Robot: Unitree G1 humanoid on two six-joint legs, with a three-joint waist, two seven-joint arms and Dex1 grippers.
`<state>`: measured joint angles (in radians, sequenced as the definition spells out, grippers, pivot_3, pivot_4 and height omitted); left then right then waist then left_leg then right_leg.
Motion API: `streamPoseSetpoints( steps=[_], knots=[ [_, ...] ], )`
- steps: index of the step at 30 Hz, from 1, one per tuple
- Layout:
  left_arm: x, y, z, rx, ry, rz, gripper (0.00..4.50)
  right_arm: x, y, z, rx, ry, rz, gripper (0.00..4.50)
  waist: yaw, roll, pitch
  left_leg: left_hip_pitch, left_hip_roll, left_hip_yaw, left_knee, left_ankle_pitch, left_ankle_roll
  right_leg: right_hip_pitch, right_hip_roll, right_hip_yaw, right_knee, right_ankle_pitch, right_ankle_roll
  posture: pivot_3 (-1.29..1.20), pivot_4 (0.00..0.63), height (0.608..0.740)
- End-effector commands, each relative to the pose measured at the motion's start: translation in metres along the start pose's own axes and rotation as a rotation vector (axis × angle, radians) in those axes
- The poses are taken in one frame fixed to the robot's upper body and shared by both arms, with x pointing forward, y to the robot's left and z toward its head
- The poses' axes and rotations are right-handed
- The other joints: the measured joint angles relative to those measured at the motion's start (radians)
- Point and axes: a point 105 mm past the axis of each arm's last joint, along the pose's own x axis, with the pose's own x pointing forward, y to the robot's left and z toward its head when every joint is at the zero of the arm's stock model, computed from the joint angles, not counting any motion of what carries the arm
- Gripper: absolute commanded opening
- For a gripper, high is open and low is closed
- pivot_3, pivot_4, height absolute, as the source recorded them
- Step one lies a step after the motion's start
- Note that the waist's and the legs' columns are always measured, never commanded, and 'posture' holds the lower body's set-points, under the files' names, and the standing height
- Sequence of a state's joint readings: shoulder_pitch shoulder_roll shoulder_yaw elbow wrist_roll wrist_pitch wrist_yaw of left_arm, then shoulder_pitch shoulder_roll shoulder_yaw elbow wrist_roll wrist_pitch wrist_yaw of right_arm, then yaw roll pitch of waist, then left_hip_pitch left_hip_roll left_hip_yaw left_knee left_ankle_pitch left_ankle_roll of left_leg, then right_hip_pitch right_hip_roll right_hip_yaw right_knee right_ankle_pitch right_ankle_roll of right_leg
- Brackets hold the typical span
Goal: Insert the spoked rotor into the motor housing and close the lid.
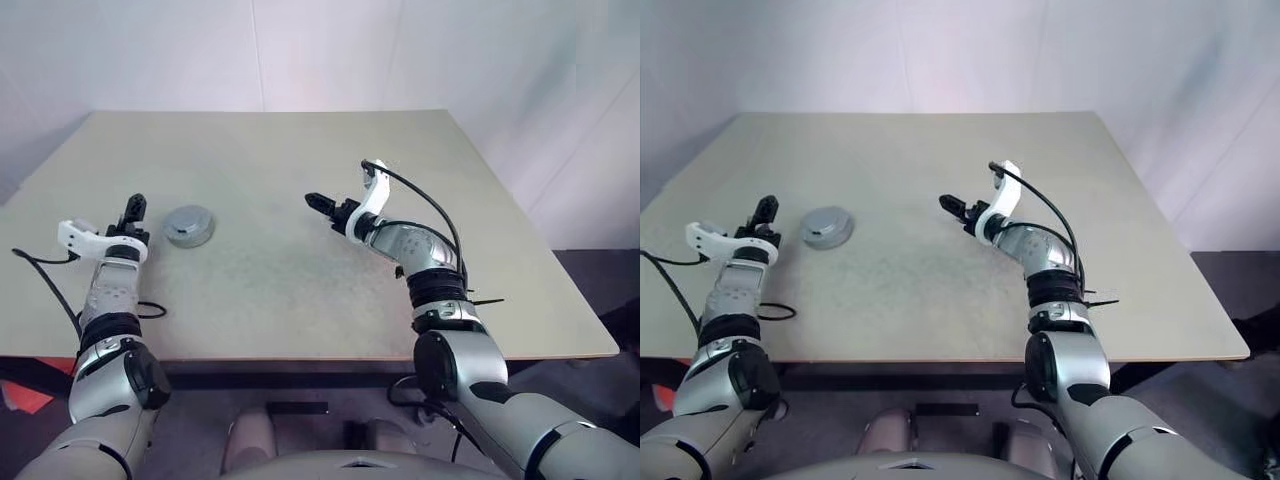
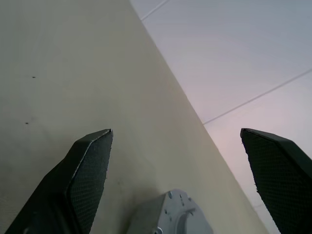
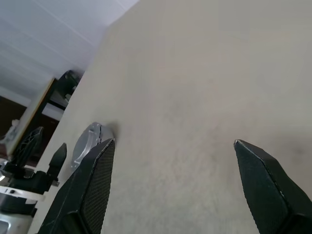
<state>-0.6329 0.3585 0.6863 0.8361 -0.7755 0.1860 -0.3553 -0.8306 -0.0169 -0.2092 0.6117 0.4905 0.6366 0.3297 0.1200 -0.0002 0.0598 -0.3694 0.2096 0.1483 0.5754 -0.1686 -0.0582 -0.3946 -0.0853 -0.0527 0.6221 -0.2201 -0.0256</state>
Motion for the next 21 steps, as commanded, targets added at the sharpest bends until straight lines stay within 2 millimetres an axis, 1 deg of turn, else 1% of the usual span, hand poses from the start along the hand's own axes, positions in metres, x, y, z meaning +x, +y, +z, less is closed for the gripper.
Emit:
streamPoseSetpoints(
  steps=[1, 2, 3, 5, 6, 8, 10, 13, 17, 21],
  knots=[
    [0.007, -0.064, -0.018, 0.226, 0.055, -0.274, 4.43, -0.011, -0.006, 0.038, -0.325, -0.135, -0.032, 4.40, 0.017, -0.001, 0.001, -0.001, 0.000, 0.000, 0.000, 0.000, 0.000, 0.001, -0.001, -0.001, 0.000, 0.000, 0.000, 0.00, 0.000, 0.740],
    [0.005, -0.074, -0.027, 0.284, 0.085, -0.323, 4.43, -0.016, -0.007, 0.043, -0.399, -0.143, -0.012, 4.40, 0.019, -0.001, 0.001, -0.001, 0.000, 0.001, 0.000, 0.000, 0.000, 0.001, -0.002, -0.001, 0.000, 0.000, 0.000, 0.00, 0.000, 0.740],
    [-0.003, -0.088, -0.048, 0.377, 0.189, -0.423, 4.43, -0.024, -0.009, 0.046, -0.504, -0.132, 0.034, 4.40, 0.019, -0.002, 0.001, -0.001, -0.001, 0.001, 0.000, 0.000, 0.000, 0.001, -0.003, -0.001, 0.000, 0.000, 0.000, 0.00, 0.000, 0.740],
    [-0.022, -0.106, -0.087, 0.526, 0.362, -0.580, 4.43, -0.039, -0.017, 0.048, -0.665, -0.087, 0.095, 4.40, 0.024, -0.002, 0.001, -0.001, -0.001, 0.001, 0.001, 0.000, 0.000, 0.003, -0.004, -0.001, -0.001, 0.000, 0.000, 0.00, 0.000, 0.740],
    [-0.030, -0.111, -0.099, 0.572, 0.417, -0.636, 4.43, -0.046, -0.025, 0.049, -0.706, -0.064, 0.096, 4.40, 0.026, -0.002, 0.001, -0.001, -0.002, 0.001, 0.001, -0.001, 0.001, 0.003, -0.004, -0.001, -0.001, 0.000, 0.001, 0.00, 0.000, 0.740],
    [-0.043, -0.116, -0.113, 0.646, 0.481, -0.710, 4.43, -0.055, -0.044, 0.050, -0.753, -0.026, 0.055, 4.40, 0.023, -0.002, 0.001, -0.001, -0.002, 0.001, 0.001, -0.002, 0.003, 0.003, -0.004, -0.001, -0.001, -0.001, 0.001, 0.00, 0.000, 0.740],
    [-0.048, -0.116, -0.121, 0.671, 0.513, -0.736, 4.43, -0.060, -0.058, 0.050, -0.780, 0.000, 0.014, 4.40, 0.009, -0.002, 0.001, -0.001, -0.001, 0.001, 0.001, -0.002, 0.003, 0.002, -0.003, -0.001, 0.000, -0.001, 0.001, 0.00, 0.000, 0.740],
    [-0.052, -0.116, -0.126, 0.673, 0.533, -0.751, 4.43, -0.065, -0.072, 0.050, -0.809, 0.019, -0.036, 4.40, -0.007, -0.001, 0.001, 0.000, 0.002, 0.002, 0.002, -0.001, 0.003, 0.001, 0.000, -0.001, 0.001, -0.001, -0.001, 0.00, 0.000, 0.740],
    [-0.051, -0.114, -0.127, 0.673, 0.537, -0.747, 4.43, -0.065, -0.076, 0.051, -0.817, 0.016, -0.057, 4.40, -0.022, 0.000, 0.002, 0.000, 0.002, 0.002, 0.002, -0.001, 0.002, 0.001, 0.000, -0.001, 0.002, -0.001, -0.002, 0.00, 0.000, 0.740],
    [-0.051, -0.115, -0.129, 0.673, 0.542, -0.749, 4.43, -0.067, -0.080, 0.050, -0.806, 0.010, -0.077, 4.40, -0.022, 0.000, 0.002, 0.000, 0.002, 0.002, 0.004, -0.002, 0.005, 0.001, 0.000, -0.001, 0.002, -0.001, -0.002, 0.00, 0.000, 0.740]
  ],
)
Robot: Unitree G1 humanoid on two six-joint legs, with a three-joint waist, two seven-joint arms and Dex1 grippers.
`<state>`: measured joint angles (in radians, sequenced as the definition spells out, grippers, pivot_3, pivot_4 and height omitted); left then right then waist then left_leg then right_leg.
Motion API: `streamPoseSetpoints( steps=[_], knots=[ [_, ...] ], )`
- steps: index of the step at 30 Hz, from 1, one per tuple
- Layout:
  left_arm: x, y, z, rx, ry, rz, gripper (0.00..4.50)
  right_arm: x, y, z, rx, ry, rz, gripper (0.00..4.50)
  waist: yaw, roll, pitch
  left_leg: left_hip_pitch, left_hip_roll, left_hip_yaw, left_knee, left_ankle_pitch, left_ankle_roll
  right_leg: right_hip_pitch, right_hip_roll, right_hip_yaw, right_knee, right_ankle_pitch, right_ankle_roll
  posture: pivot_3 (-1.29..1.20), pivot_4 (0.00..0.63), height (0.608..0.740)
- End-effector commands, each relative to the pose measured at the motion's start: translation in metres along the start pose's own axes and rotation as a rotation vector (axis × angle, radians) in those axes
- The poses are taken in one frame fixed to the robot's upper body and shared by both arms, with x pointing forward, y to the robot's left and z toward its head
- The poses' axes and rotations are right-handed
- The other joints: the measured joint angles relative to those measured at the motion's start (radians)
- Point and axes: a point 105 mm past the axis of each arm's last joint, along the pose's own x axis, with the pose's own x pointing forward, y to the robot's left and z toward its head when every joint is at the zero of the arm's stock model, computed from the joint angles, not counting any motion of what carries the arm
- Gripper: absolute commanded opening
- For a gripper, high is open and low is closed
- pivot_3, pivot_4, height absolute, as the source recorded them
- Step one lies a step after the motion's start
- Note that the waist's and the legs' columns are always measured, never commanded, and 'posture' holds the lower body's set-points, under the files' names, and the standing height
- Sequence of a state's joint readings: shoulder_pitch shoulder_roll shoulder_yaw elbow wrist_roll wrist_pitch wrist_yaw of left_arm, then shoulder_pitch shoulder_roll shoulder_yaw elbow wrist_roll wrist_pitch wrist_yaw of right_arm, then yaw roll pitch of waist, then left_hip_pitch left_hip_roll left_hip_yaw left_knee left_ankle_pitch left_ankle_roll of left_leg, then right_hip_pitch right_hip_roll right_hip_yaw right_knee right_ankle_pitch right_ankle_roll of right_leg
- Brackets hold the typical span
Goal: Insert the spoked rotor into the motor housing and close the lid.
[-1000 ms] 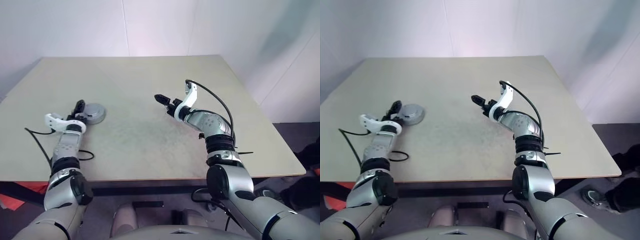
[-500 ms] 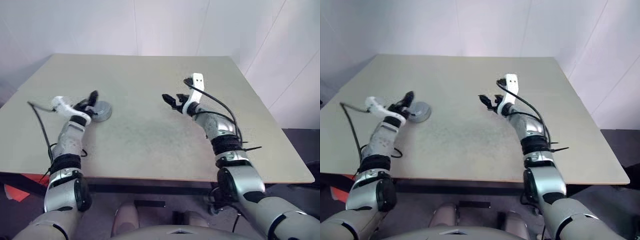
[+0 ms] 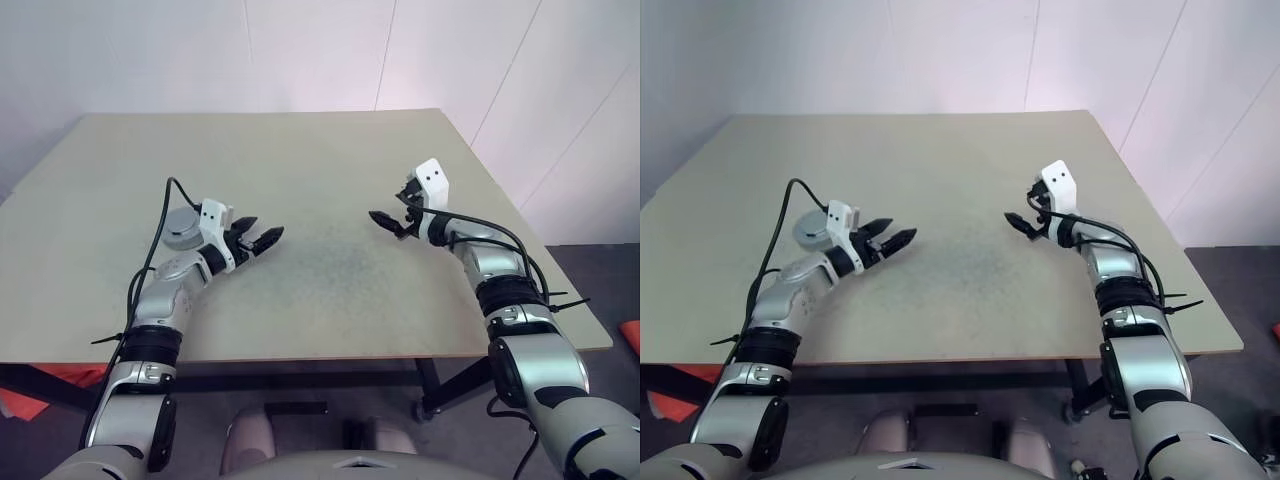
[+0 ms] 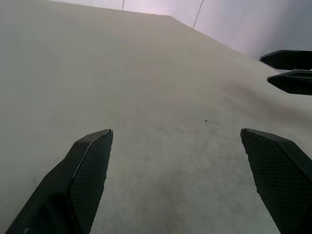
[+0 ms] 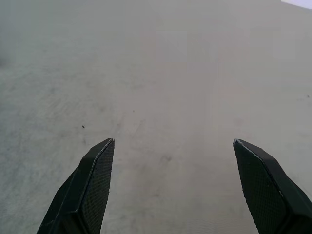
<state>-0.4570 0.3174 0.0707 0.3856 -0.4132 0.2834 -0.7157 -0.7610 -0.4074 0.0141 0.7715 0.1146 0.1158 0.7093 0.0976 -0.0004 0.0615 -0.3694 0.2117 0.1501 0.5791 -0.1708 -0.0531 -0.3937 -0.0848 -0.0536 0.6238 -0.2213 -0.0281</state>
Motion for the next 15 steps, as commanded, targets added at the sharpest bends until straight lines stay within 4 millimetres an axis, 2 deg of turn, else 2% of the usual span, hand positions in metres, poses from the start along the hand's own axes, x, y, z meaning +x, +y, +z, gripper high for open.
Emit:
streamPoseSetpoints(
  steps=[1, 8, 15],
  knots=[
    [0.0023, -0.0029, 0.0129, 0.035, -0.032, -0.016, 4.43, -0.0016, -0.0051, 0.0117, -0.026, -0.045, -0.029, 4.40, 0.001, 0.000, 0.000, 0.000, 0.000, 0.000, 0.000, 0.000, 0.000, 0.000, 0.000, 0.000, 0.000, 0.000, 0.000, 0.00, 0.000, 0.740],
    [0.0037, -0.0034, 0.0061, 0.031, -0.013, -0.004, 4.43, 0.0001, -0.0028, 0.0082, -0.023, -0.043, -0.046, 4.40, 0.001, 0.000, 0.000, 0.000, 0.000, 0.000, 0.001, -0.001, 0.001, 0.000, 0.000, 0.000, 0.000, 0.000, 0.000, 0.00, 0.000, 0.740],
    [0.0033, -0.0045, 0.0081, 0.032, -0.019, -0.008, 4.43, 0.0012, -0.0027, 0.0093, -0.027, -0.045, -0.048, 4.40, 0.001, 0.000, 0.000, 0.000, 0.000, 0.000, 0.001, -0.001, 0.002, 0.000, 0.000, 0.000, 0.000, 0.000, 0.000, 0.00, 0.000, 0.740]
  ],
)
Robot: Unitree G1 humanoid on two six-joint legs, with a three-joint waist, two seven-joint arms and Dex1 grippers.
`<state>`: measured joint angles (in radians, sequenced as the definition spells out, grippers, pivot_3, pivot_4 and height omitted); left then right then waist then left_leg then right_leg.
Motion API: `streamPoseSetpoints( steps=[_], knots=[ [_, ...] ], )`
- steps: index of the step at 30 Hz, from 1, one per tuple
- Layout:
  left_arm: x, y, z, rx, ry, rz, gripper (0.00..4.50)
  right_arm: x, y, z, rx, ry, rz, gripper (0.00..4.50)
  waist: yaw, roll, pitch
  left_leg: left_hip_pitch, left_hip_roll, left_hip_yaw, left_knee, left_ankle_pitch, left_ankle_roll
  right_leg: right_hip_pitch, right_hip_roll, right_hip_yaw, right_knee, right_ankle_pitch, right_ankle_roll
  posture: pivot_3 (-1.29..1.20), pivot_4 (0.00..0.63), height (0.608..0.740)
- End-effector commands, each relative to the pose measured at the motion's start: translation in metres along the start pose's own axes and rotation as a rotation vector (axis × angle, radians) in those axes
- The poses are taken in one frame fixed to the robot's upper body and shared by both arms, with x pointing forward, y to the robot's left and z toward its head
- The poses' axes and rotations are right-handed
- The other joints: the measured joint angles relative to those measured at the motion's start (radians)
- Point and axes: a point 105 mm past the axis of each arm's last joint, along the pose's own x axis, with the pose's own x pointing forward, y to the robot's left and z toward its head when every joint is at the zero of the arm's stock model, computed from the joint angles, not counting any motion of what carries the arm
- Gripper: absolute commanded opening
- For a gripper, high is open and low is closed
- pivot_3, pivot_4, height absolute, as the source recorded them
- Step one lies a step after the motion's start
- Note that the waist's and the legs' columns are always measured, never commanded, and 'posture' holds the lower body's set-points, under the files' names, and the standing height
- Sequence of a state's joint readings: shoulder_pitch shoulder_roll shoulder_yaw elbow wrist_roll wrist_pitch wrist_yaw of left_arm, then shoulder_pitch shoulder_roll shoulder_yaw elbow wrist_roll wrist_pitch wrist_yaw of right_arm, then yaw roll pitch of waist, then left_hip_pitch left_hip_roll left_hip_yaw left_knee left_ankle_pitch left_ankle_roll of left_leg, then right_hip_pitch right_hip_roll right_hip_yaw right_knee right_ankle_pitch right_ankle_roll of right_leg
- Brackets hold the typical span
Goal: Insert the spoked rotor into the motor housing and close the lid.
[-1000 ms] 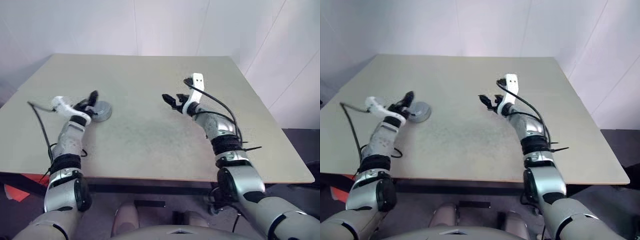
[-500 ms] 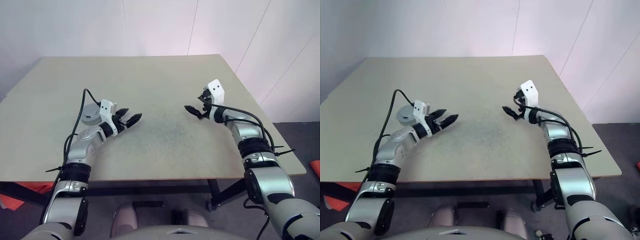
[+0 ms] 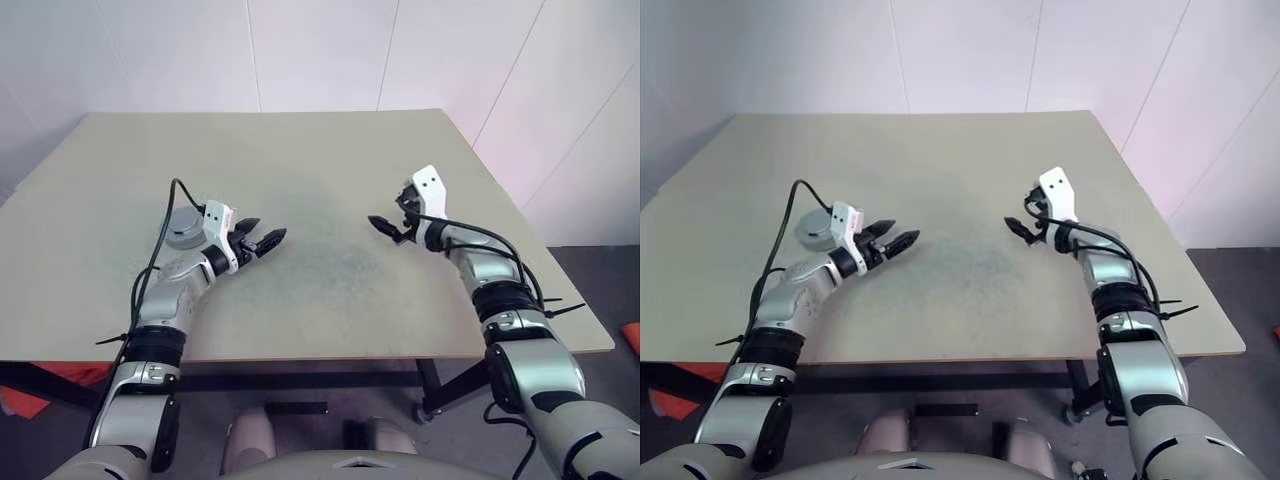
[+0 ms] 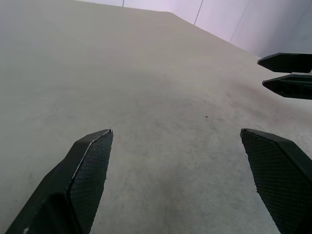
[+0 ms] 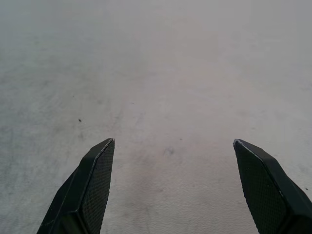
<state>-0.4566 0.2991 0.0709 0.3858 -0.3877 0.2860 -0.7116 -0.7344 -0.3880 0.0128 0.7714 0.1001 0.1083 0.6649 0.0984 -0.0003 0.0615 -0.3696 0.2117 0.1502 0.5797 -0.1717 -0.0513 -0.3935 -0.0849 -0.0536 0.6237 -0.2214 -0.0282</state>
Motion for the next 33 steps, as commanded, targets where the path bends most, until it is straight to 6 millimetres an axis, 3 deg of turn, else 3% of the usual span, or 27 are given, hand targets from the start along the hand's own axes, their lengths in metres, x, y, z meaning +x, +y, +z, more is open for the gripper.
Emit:
streamPoseSetpoints(
  steps=[1, 14, 33],
  knots=[
    [0.000, -0.002, 0.013, 0.031, -0.034, -0.008, 4.43, -0.001, -0.006, 0.021, -0.037, -0.064, -0.017, 4.40, 0.000, 0.000, 0.000, 0.000, 0.000, 0.000, 0.000, 0.000, 0.000, 0.000, 0.000, 0.000, 0.000, 0.000, 0.000, 0.00, 0.000, 0.740],
    [0.000, -0.001, 0.018, 0.023, -0.062, 0.009, 4.43, 0.006, -0.020, 0.037, -0.003, -0.137, -0.142, 4.40, -0.001, 0.000, 0.000, 0.000, 0.000, 0.000, 0.000, 0.000, 0.000, 0.000, 0.000, 0.000, 0.000, 0.000, 0.000, 0.00, 0.000, 0.740],
    [-0.001, -0.001, 0.019, 0.031, -0.069, 0.019, 4.43, 0.015, -0.010, 0.040, -0.010, -0.159, -0.127, 4.40, -0.002, 0.000, 0.000, -0.001, 0.000, 0.000, 0.000, 0.000, 0.000, -0.001, 0.000, 0.000, 0.000, 0.000, 0.000, 0.00, 0.000, 0.740]
  ],
)
